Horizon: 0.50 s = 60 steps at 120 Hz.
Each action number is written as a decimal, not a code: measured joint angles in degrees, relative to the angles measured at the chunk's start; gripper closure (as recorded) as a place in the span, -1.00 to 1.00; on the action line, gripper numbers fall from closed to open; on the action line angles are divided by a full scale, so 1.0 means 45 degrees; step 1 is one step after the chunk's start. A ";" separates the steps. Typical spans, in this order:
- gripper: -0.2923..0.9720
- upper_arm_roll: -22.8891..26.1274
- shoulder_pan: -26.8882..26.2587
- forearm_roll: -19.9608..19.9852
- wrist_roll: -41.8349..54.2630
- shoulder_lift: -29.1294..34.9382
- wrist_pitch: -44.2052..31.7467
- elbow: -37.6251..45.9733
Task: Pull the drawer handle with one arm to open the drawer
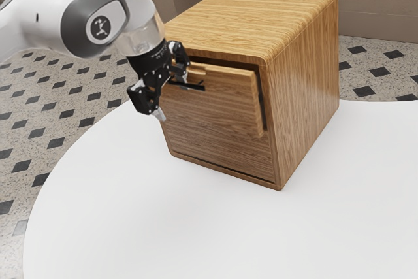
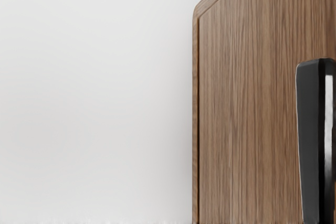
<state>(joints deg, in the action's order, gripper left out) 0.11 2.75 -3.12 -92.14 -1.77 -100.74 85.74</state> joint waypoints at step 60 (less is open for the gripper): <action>-0.22 0.0043 -0.0072 0.0266 -0.0105 0.1507 -0.0040 0.1598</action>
<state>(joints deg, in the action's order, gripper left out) 0.30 2.43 -1.92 -92.61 5.01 -100.93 92.93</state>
